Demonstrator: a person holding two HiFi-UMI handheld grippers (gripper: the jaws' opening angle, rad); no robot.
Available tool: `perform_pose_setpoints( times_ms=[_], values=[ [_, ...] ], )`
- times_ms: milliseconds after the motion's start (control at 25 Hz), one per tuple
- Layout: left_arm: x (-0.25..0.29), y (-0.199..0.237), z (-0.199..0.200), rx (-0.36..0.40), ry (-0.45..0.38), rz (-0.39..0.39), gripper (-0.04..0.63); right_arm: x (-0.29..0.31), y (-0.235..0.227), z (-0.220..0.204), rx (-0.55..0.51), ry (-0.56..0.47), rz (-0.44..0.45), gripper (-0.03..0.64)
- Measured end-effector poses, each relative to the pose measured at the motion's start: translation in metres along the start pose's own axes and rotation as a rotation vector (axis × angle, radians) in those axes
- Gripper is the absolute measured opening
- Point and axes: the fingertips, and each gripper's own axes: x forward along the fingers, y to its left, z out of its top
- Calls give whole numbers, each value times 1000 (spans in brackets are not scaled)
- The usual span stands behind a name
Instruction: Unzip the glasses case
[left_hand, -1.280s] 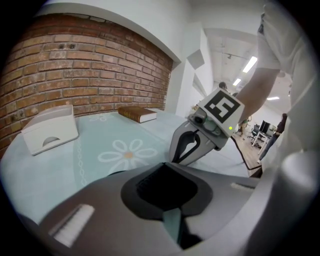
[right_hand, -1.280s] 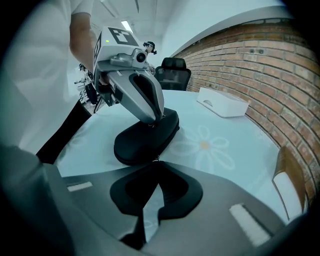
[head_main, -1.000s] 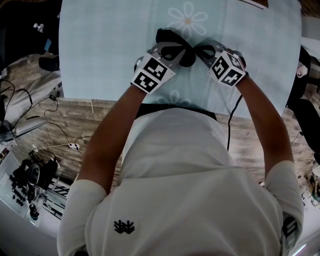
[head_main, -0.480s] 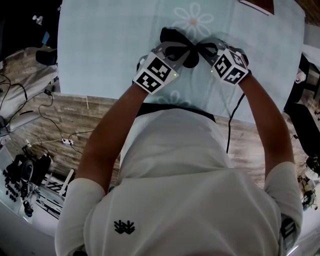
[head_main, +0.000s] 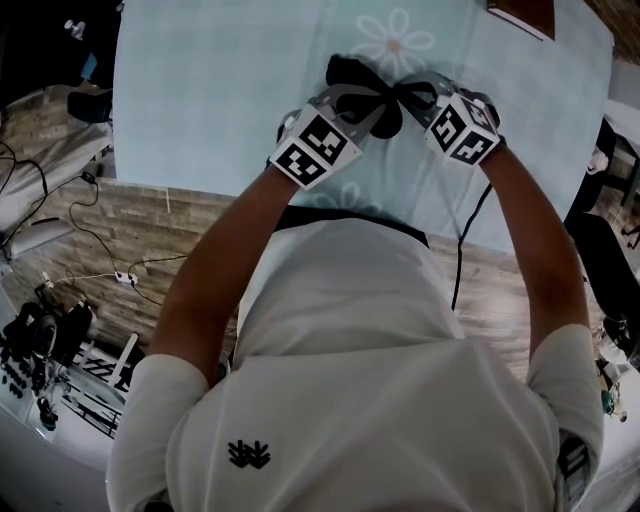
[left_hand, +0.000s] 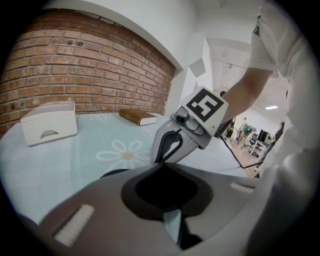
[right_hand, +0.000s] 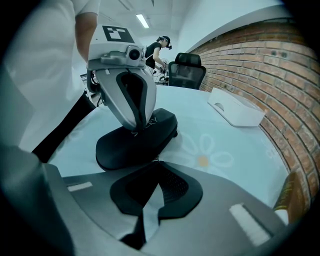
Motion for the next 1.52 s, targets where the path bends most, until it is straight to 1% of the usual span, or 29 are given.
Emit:
perform_pose_setpoints(
  times_ms=[520,920,1240,1520],
  values=[
    [2,-1,0,-14,-25,-17,55,8,-10,5,-31,17,12,2],
    [4,-1,1,-19,-38,-27,55,13,-19,11,-87,29,32,2],
    [1,-1,-4,-44,-32,-40,55,19,-25,20,-137,42,49,2],
    [0,-2,-2,-38,-40,-50,55,23,-30,27,-179,54,63,2]
  ],
)
